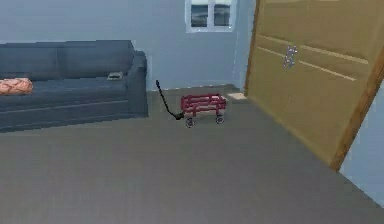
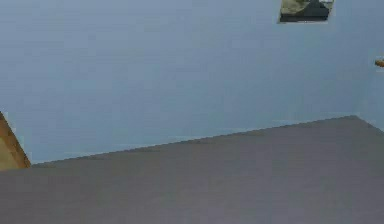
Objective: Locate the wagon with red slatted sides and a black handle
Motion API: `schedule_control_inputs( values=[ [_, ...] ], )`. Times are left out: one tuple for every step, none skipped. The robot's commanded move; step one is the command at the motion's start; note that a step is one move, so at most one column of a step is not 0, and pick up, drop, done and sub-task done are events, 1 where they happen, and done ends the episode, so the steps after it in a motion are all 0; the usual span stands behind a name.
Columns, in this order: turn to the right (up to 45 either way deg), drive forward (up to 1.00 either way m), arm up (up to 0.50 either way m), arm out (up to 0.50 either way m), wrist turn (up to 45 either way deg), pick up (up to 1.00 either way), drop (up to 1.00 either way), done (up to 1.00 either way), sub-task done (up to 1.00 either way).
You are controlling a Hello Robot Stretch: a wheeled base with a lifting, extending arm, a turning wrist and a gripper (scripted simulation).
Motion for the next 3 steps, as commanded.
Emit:
schedule_control_inputs(
  values=[
    [-15.0,0.00,0.00,0.00,0.0,0.00,0.00,0.00,0.00],
    [0.0,0.70,0.00,0.00,0.0,0.00,0.00,0.00,0.00],
    [-45.0,0.00,0.00,0.00,0.0,0.00,0.00,0.00,0.00]
  ],
)
